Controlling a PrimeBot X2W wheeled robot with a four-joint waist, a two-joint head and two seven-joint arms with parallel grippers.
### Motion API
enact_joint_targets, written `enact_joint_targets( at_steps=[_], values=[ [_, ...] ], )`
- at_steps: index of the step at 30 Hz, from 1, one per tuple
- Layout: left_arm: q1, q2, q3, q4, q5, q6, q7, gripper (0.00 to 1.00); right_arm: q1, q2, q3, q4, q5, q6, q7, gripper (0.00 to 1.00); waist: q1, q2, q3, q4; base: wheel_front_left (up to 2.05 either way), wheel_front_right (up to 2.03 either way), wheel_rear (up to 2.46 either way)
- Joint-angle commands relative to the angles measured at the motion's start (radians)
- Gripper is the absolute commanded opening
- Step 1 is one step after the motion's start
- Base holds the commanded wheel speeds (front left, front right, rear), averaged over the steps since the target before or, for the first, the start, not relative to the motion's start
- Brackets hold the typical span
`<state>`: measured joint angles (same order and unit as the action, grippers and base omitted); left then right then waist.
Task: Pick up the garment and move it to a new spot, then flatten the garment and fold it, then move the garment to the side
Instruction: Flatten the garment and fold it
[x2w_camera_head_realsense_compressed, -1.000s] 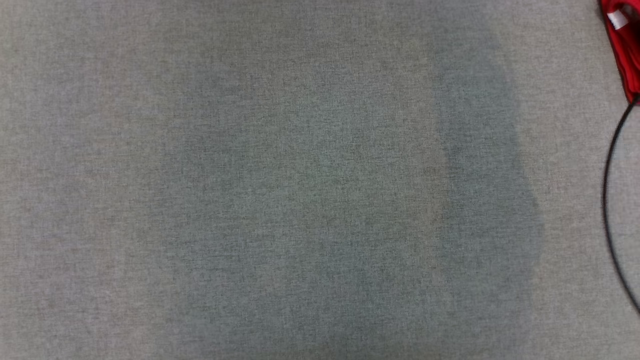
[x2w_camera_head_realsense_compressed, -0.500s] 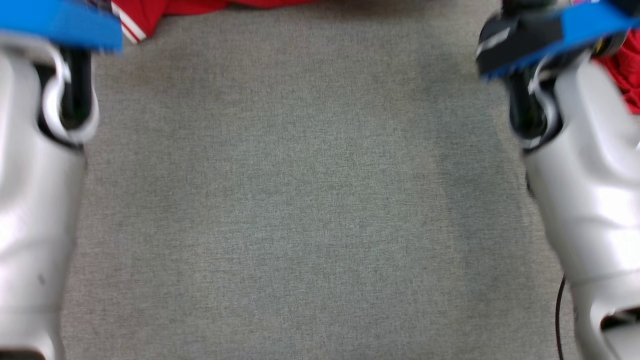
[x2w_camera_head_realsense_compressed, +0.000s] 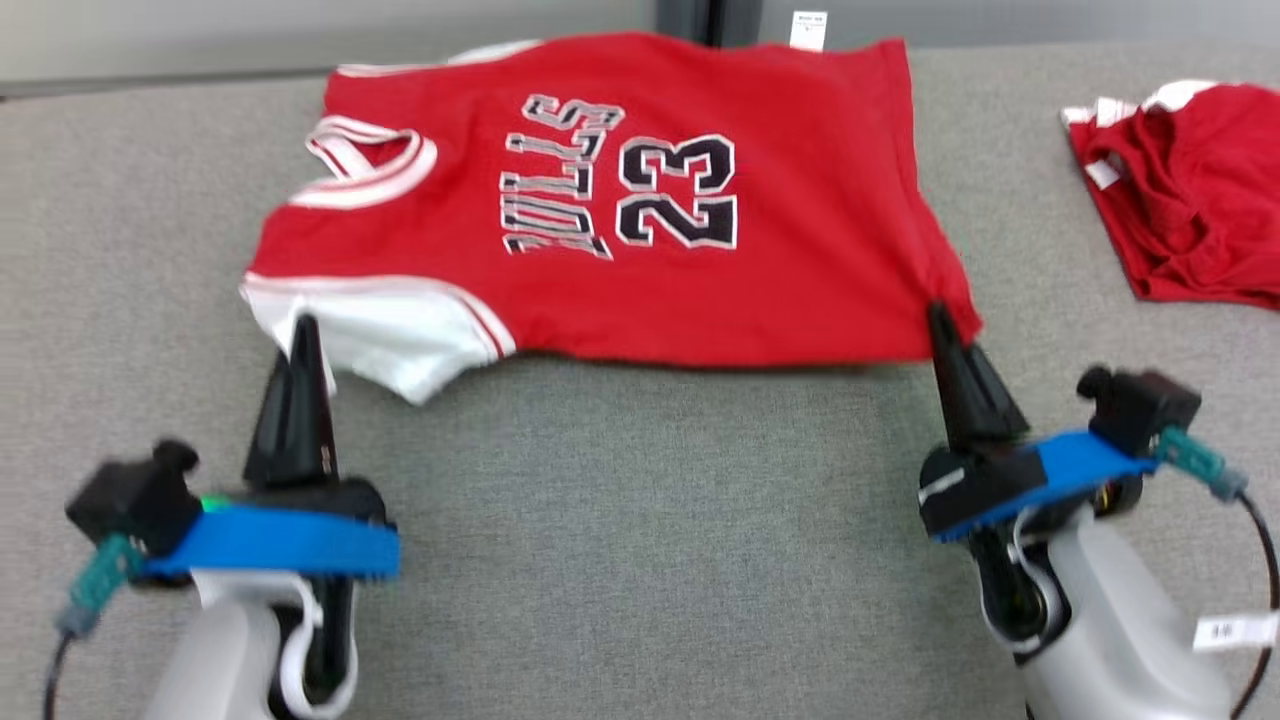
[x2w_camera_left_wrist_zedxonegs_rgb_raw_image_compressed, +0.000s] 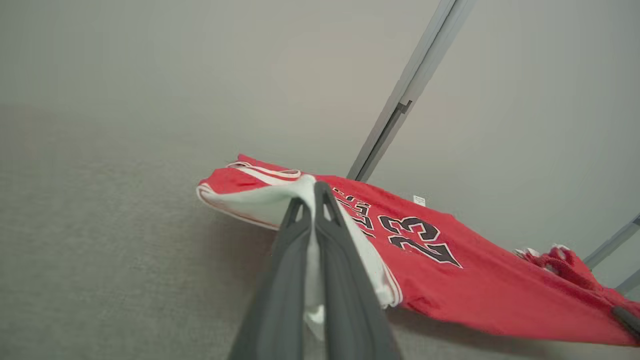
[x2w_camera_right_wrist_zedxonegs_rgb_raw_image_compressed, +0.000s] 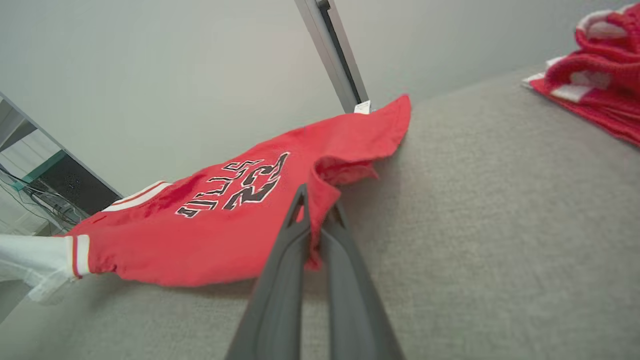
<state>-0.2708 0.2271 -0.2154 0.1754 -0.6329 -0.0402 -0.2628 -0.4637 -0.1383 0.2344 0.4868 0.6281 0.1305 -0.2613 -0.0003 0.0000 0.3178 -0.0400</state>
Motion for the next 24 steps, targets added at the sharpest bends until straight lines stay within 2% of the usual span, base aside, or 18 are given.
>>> enact_joint_targets(
  at_steps=[1, 12, 24],
  values=[
    [0.053, -0.013, 0.002, -0.014, -0.003, 0.005, -0.002, 0.00, 0.050, -0.009, -0.006, -0.007, 0.009, 0.001, -0.005, 0.00, 0.0003, 0.0000, -0.046, 0.010, 0.00, 0.00, 0.00],
    [0.296, -0.047, -0.014, -0.063, -0.007, 0.029, -0.002, 0.00, 0.296, -0.006, -0.048, -0.081, 0.007, 0.001, -0.005, 0.00, 0.0003, 0.0000, -0.154, 0.039, 0.00, 0.00, 0.00],
    [0.486, -0.019, -0.063, -0.196, 0.020, 0.087, 0.060, 0.00, 0.562, 0.027, -0.152, -0.269, -0.054, 0.001, 0.104, 0.00, 0.0003, 0.0000, -0.240, 0.066, 0.00, 0.00, 0.00]
  ],
)
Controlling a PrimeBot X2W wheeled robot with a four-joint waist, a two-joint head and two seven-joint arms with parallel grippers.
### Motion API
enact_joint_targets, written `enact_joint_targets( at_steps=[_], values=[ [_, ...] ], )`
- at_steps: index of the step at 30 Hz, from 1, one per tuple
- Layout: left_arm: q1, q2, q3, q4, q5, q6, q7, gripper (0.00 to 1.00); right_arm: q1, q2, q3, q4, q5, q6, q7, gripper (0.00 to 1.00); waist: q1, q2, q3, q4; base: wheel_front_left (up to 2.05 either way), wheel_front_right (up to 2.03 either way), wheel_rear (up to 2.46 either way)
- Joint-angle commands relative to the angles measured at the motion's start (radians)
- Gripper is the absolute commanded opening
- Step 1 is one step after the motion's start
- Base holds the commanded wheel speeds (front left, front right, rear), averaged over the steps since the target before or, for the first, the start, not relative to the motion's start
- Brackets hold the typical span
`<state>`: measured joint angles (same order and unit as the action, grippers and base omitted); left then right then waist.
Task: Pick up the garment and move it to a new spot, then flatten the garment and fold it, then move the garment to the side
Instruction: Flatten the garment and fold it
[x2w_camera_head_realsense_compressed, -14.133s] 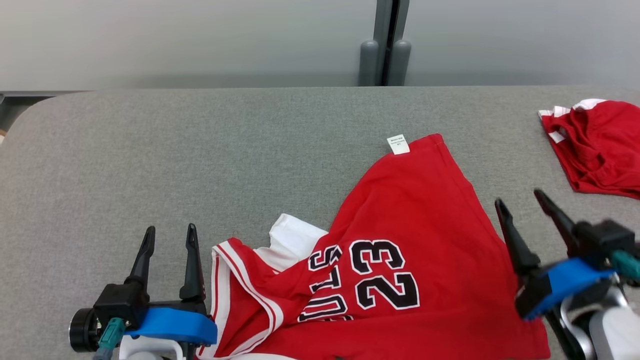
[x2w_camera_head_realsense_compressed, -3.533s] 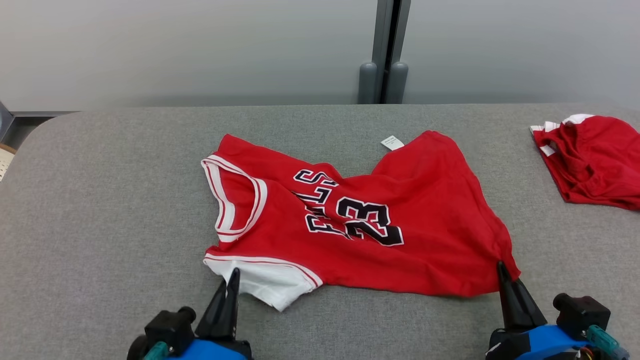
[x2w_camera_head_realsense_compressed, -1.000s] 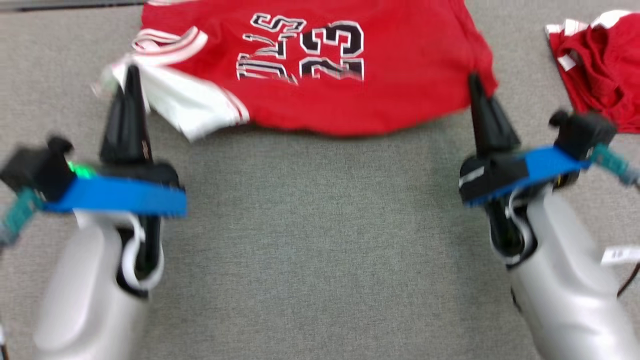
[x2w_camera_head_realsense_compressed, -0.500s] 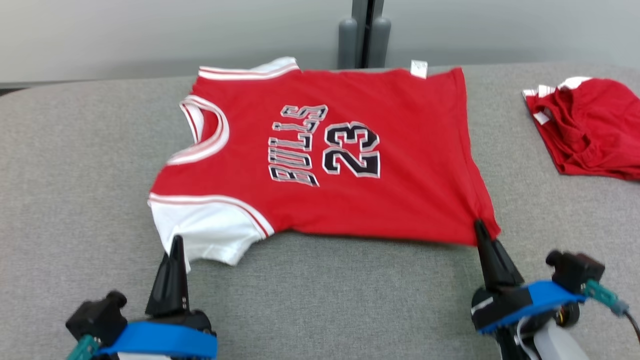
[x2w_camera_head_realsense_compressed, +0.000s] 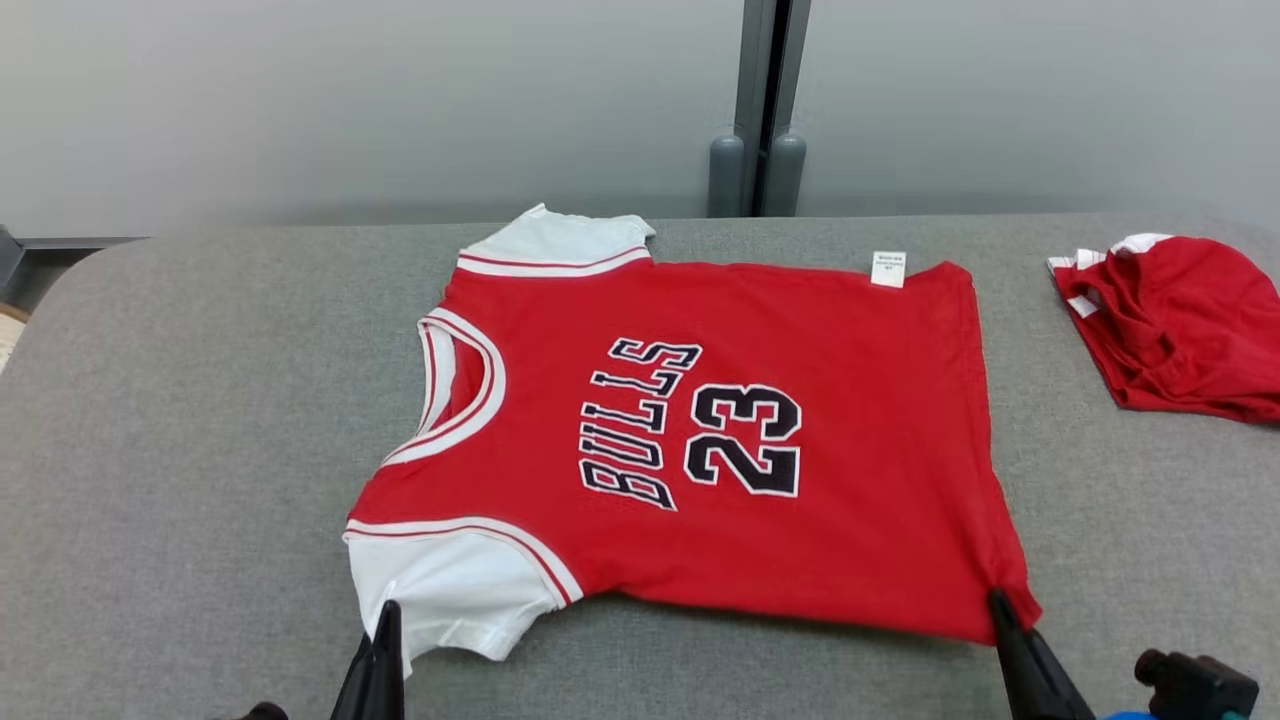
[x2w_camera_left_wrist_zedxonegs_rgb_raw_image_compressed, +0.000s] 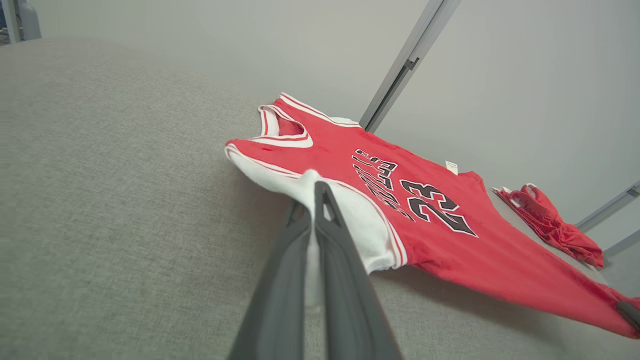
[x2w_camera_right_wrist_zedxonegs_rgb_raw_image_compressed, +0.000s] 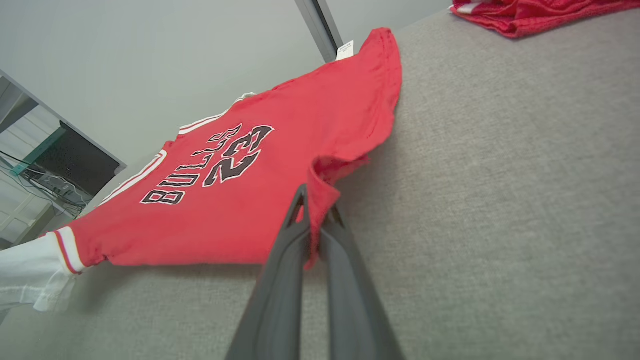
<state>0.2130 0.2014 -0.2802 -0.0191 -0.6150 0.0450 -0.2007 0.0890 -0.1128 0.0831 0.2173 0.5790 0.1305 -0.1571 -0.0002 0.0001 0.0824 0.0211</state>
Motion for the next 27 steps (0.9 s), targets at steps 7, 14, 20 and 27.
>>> enact_joint_targets(
  at_steps=[7, 14, 20, 27],
  values=[
    [0.054, 0.011, -0.011, -0.073, -0.007, 0.025, 0.032, 0.00, 0.119, 0.035, -0.043, -0.103, -0.037, 0.001, 0.070, 0.00, 0.0002, -0.0001, -0.013, 0.014, 0.00, 0.00, 0.00],
    [0.021, 0.015, -0.023, -0.066, -0.001, 0.016, 0.038, 0.00, 0.106, 0.052, -0.057, -0.124, -0.050, 0.001, 0.105, 0.00, 0.0002, -0.0001, 0.000, -0.006, 0.00, 0.00, 0.00],
    [-0.037, 0.025, -0.023, -0.051, 0.002, -0.002, 0.045, 0.00, 0.070, 0.059, -0.055, -0.130, -0.043, 0.001, 0.115, 0.00, 0.0002, -0.0001, 0.015, -0.014, 0.00, 0.00, 0.00],
    [-0.134, 0.043, -0.016, -0.007, -0.003, -0.034, 0.053, 0.00, 0.029, 0.062, -0.054, -0.125, -0.006, 0.001, 0.127, 0.00, 0.0002, -0.0001, 0.039, -0.023, 0.00, 0.00, 0.00]
  ],
)
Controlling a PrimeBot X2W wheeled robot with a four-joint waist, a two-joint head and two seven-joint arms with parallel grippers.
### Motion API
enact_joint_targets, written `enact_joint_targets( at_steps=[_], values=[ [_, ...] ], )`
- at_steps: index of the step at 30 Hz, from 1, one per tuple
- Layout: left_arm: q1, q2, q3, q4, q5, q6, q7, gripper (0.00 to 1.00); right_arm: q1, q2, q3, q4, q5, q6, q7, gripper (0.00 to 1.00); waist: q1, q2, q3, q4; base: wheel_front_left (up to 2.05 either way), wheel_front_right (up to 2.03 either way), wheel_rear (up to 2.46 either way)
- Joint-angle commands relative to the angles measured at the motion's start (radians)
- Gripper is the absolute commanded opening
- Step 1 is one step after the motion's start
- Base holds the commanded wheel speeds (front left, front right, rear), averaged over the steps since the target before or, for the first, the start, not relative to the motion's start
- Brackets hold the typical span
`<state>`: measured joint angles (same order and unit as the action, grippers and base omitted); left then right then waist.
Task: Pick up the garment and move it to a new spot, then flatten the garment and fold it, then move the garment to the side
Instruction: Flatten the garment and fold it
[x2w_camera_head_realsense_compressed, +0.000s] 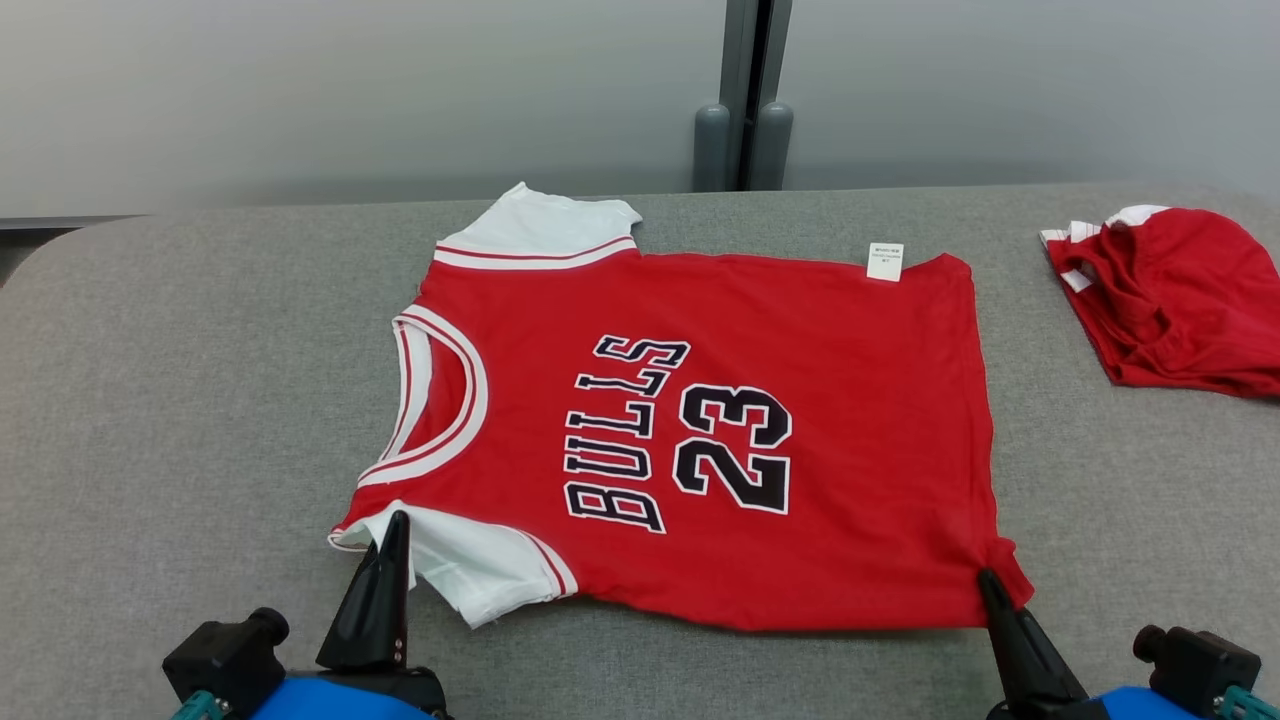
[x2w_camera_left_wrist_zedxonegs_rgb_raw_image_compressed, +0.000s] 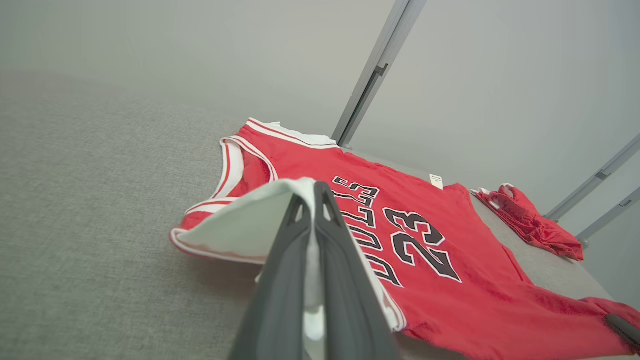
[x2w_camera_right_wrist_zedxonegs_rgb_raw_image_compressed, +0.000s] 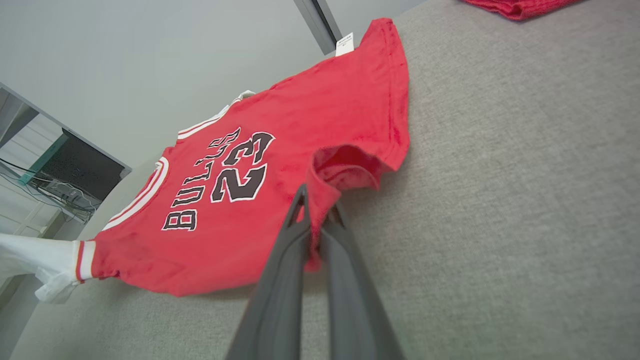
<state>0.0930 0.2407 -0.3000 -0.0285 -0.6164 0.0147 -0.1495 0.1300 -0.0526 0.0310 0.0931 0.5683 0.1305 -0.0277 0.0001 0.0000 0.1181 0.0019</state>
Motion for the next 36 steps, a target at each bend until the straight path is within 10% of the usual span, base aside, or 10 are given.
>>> enact_joint_targets(
  at_steps=[1, 28, 29, 30, 31, 33, 34, 36],
  values=[
    [-0.027, 0.003, 0.005, 0.010, -0.007, -0.008, 0.002, 0.00, -0.020, 0.002, -0.003, 0.001, 0.009, 0.001, -0.001, 0.00, -0.0001, 0.0000, 0.007, -0.006, 0.00, 0.00, 0.00],
    [-0.441, 0.033, -0.015, 0.379, 0.010, -0.111, -0.018, 0.00, -0.324, 0.002, 0.025, 0.178, 0.037, 0.001, 0.007, 0.00, -0.0001, 0.0000, 0.119, -0.057, 0.00, 0.00, 0.00],
    [-0.455, 0.033, -0.020, 0.396, 0.014, -0.112, -0.020, 0.00, -0.336, 0.002, 0.028, 0.186, 0.035, 0.001, 0.005, 0.10, -0.0001, 0.0000, 0.122, -0.058, 0.00, 0.00, 0.00],
    [-0.469, 0.034, -0.022, 0.412, 0.016, -0.114, -0.021, 0.00, -0.347, 0.002, 0.031, 0.193, 0.031, 0.001, -0.001, 0.41, -0.0001, 0.0000, 0.127, -0.060, 0.00, 0.00, 0.00],
    [-0.483, 0.033, -0.024, 0.430, 0.017, -0.117, -0.022, 0.00, -0.357, 0.002, 0.035, 0.200, 0.027, 0.001, -0.005, 1.00, -0.0001, 0.0000, 0.131, -0.062, 0.00, 0.00, 0.00],
    [-0.510, 0.031, -0.027, 0.461, 0.023, -0.117, -0.035, 0.51, -0.373, 0.002, 0.041, 0.215, 0.014, 0.001, -0.013, 1.00, -0.0001, 0.0000, 0.137, -0.065, 0.00, 0.00, 0.00],
    [-0.521, 0.030, -0.028, 0.475, 0.026, -0.118, -0.040, 1.00, -0.380, 0.002, 0.042, 0.220, 0.003, 0.001, -0.019, 1.00, -0.0001, 0.0000, 0.139, -0.066, 0.00, 0.00, 0.00],
    [-0.531, 0.028, -0.029, 0.491, 0.030, -0.119, -0.047, 1.00, -0.385, 0.002, 0.044, 0.223, -0.010, 0.001, -0.026, 1.00, -0.0001, 0.0000, 0.140, -0.067, 0.00, 0.00, 0.00]
  ],
)
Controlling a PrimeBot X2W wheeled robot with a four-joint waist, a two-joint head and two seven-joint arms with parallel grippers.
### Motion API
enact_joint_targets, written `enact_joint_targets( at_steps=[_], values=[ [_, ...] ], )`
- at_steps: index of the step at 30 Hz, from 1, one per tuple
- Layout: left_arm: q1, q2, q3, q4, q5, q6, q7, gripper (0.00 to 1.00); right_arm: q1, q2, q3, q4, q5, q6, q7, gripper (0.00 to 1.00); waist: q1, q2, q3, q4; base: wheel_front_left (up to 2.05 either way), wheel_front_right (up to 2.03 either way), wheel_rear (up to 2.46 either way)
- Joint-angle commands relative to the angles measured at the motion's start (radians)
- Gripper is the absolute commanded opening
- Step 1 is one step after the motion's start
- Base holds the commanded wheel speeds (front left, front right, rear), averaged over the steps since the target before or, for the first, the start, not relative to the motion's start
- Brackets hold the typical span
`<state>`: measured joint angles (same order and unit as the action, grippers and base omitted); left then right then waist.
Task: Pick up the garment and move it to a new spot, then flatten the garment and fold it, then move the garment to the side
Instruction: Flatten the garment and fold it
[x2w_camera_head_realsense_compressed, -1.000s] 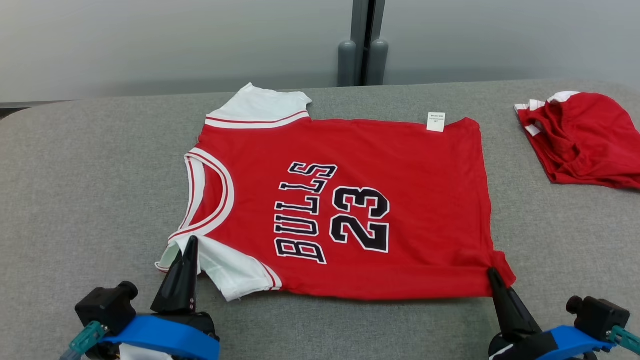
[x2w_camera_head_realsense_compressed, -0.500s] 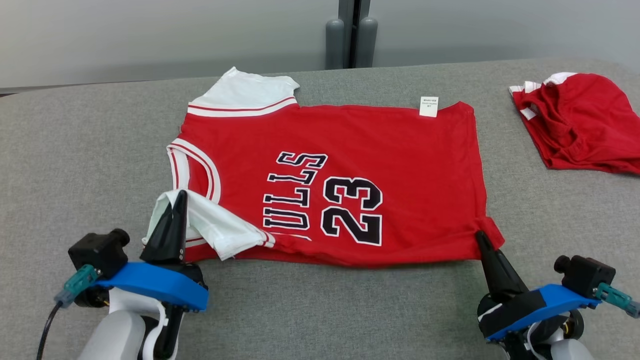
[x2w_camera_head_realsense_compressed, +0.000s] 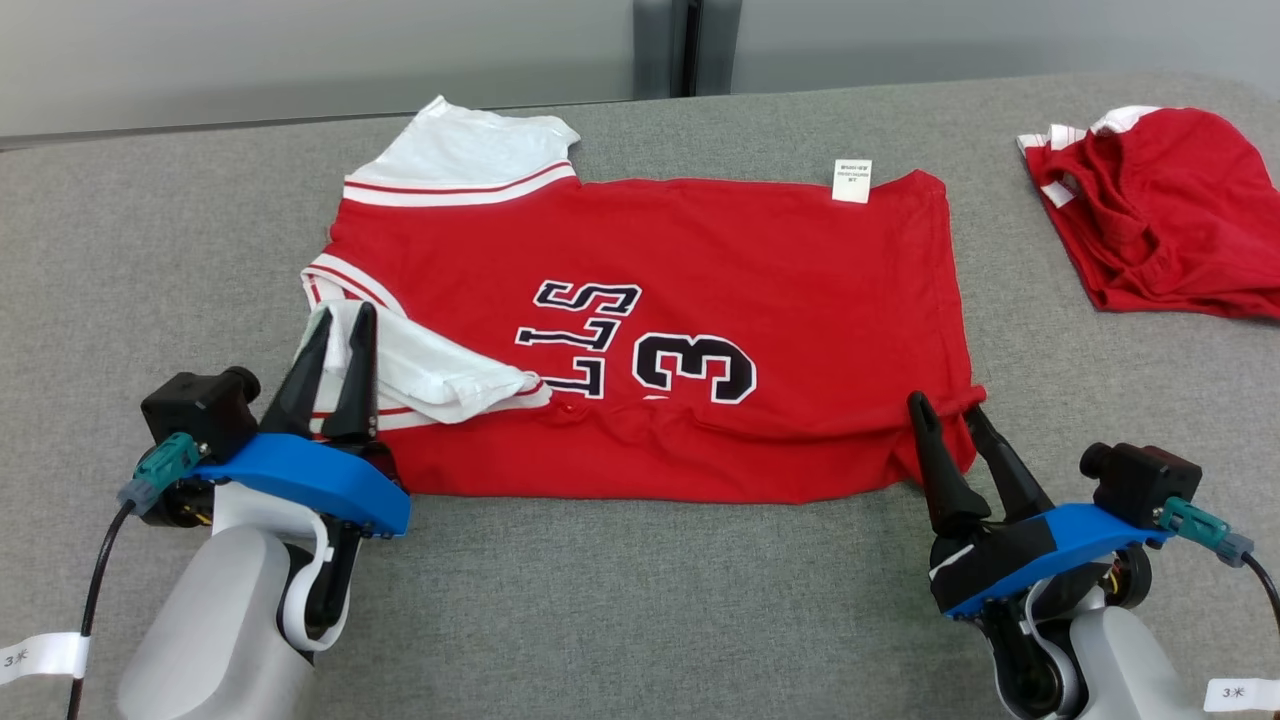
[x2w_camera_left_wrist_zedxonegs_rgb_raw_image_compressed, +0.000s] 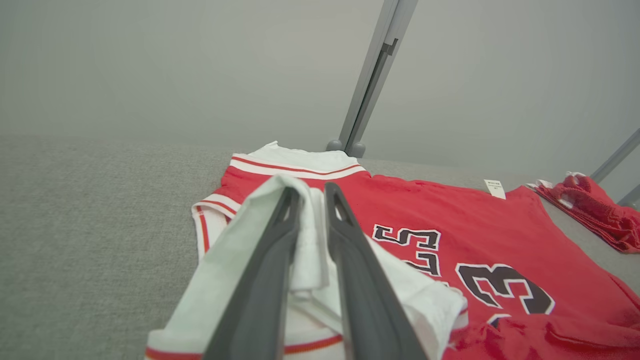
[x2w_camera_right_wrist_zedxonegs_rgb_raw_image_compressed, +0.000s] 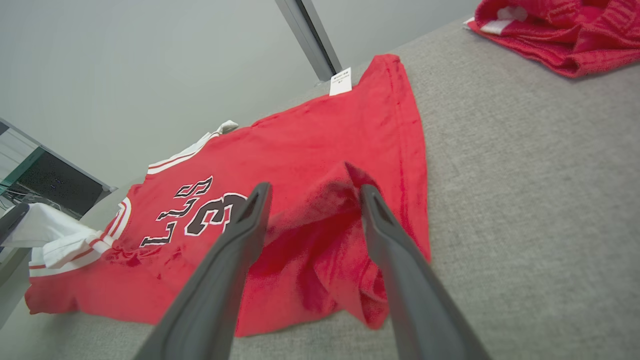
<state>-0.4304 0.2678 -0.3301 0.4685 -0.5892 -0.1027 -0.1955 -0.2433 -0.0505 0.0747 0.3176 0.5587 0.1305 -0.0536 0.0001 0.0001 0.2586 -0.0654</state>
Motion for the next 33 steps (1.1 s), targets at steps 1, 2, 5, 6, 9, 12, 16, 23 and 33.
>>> enact_joint_targets(
  at_steps=[1, 2, 5, 6, 9, 12, 16, 23, 33],
  values=[
    [-0.015, -0.001, 0.001, 0.008, 0.003, -0.003, -0.007, 1.00, -0.014, 0.000, 0.000, 0.002, -0.012, 0.001, -0.007, 1.00, -0.0001, -0.0001, 0.001, -0.001, 0.00, 0.00, 0.00],
    [-0.027, -0.001, 0.000, 0.032, 0.008, -0.004, -0.019, 1.00, -0.015, 0.000, -0.002, 0.007, -0.029, 0.001, -0.016, 1.00, -0.0001, -0.0001, 0.000, -0.001, 0.00, 0.00, 0.00],
    [-0.030, 0.000, 0.001, 0.061, 0.007, -0.009, -0.035, 1.00, 0.003, -0.012, -0.011, 0.008, -0.055, 0.001, -0.028, 1.00, -0.0001, -0.0001, -0.008, 0.003, 0.00, 0.00, 0.00],
    [-0.023, -0.001, 0.000, 0.068, 0.009, -0.009, -0.040, 1.00, 0.012, -0.016, -0.014, 0.008, -0.062, 0.001, -0.029, 1.00, -0.0001, -0.0001, -0.014, 0.004, 0.00, 0.00, 0.00],
    [0.009, 0.003, 0.007, 0.088, 0.010, -0.004, -0.051, 1.00, 0.040, -0.030, -0.023, 0.012, -0.083, 0.001, -0.028, 1.00, -0.0001, -0.0001, -0.029, 0.008, 0.00, 0.00, 0.00],
    [0.040, 0.017, 0.011, 0.097, 0.017, -0.004, -0.057, 1.00, 0.058, -0.046, -0.030, 0.014, -0.111, 0.001, -0.025, 1.00, -0.0001, -0.0001, -0.041, 0.014, 0.00, 0.00, 0.00],
    [0.081, 0.022, 0.015, 0.097, 0.020, 0.006, -0.062, 1.00, 0.071, -0.055, -0.036, 0.017, -0.128, 0.001, -0.020, 1.00, -0.0001, -0.0001, -0.048, 0.018, 0.00, 0.00, 0.00],
    [0.147, 0.036, 0.006, 0.107, 0.025, 0.023, -0.058, 1.00, 0.057, -0.054, -0.040, 0.043, -0.152, 0.001, 0.000, 1.00, -0.0001, -0.0001, -0.052, 0.025, 0.00, 0.00, 0.00],
    [0.111, 0.028, -0.009, 0.199, 0.019, 0.016, -0.053, 1.00, -0.010, -0.048, -0.025, 0.147, -0.183, 0.001, -0.003, 1.00, -0.0001, -0.0001, -0.041, 0.027, 0.00, 0.00, 0.00]
  ],
)
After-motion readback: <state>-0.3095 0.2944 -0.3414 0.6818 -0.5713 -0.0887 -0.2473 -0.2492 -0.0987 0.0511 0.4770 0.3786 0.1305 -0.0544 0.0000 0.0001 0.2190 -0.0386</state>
